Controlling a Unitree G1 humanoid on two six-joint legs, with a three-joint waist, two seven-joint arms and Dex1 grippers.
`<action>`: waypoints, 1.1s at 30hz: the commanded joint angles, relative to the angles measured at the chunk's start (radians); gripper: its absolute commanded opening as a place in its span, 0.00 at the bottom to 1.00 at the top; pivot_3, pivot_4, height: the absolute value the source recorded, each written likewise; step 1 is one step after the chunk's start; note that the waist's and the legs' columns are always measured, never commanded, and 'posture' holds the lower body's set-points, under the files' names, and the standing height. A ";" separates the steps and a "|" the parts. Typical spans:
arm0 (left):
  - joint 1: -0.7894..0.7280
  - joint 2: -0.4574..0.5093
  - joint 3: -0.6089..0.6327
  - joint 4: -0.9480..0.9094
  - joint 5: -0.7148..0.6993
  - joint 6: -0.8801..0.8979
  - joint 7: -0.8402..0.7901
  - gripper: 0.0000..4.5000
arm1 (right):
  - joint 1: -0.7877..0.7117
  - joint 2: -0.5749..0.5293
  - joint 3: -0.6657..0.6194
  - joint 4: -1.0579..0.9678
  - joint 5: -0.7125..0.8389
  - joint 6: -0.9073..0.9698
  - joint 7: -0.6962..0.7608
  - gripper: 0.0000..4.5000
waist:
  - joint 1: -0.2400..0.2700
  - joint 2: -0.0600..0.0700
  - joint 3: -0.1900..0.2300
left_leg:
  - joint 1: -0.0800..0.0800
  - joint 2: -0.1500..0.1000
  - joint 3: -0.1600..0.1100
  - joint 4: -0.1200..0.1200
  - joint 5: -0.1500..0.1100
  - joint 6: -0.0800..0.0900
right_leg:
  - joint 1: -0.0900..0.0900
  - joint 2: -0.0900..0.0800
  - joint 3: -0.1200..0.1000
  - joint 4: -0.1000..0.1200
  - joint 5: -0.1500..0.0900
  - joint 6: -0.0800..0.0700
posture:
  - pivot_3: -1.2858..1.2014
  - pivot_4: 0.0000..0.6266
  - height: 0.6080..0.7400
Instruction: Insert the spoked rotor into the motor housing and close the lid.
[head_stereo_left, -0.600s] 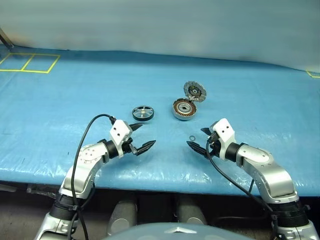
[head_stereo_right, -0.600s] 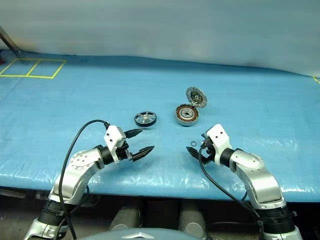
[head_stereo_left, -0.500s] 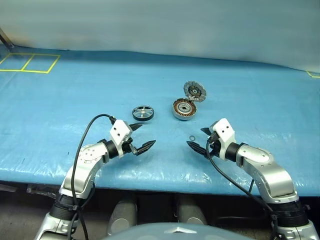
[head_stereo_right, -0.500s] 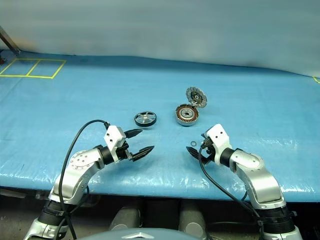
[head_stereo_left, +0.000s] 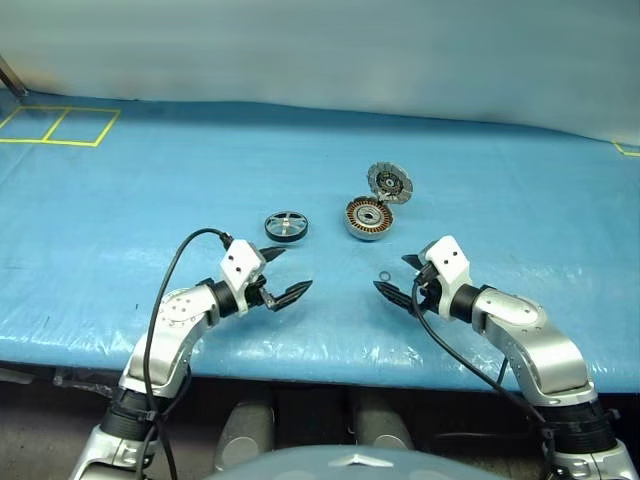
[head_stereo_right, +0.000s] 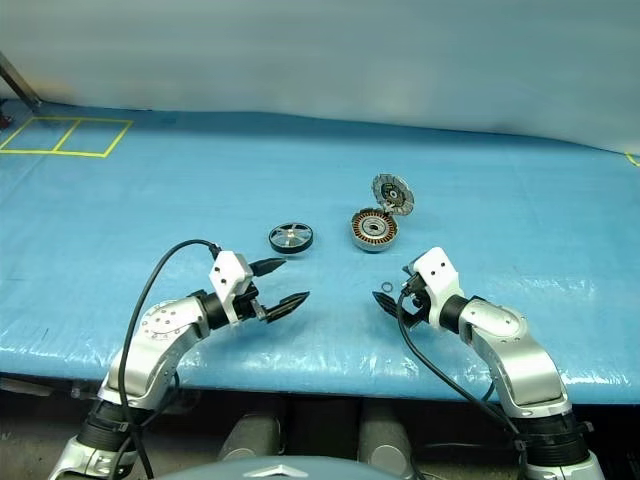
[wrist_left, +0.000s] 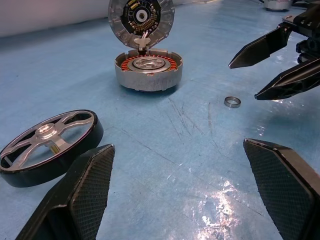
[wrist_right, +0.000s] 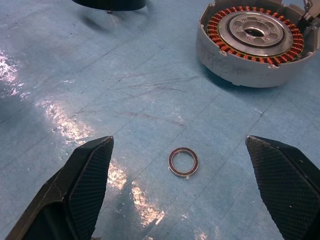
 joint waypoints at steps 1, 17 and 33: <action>-0.016 -0.005 -0.002 -0.013 -0.003 -0.019 0.000 1.00 | -0.011 -0.008 -0.010 -0.014 0.001 -0.018 0.000 0.99 | 0.000 0.000 0.000 | 0.000 0.000 0.000 0.000 0.000 0.000 | 0.000 0.000 0.000 0.000 0.000 0.000 | 0.52 0.24 1.00; -0.017 -0.016 0.005 -0.001 0.004 -0.042 0.022 1.00 | -0.017 -0.021 -0.001 -0.016 0.002 -0.005 0.013 0.99 | 0.000 0.000 0.000 | 0.000 0.000 0.000 0.000 0.000 0.000 | 0.000 0.000 0.000 0.000 0.000 0.000 | 0.52 0.24 1.00; -0.018 -0.016 0.004 0.011 0.014 -0.056 0.031 1.00 | -0.034 -0.069 0.028 -0.016 -0.021 0.004 0.037 0.99 | 0.000 0.000 0.000 | 0.000 0.000 0.000 0.000 0.000 0.000 | 0.000 0.000 0.000 0.000 0.000 0.000 | 0.52 0.24 1.00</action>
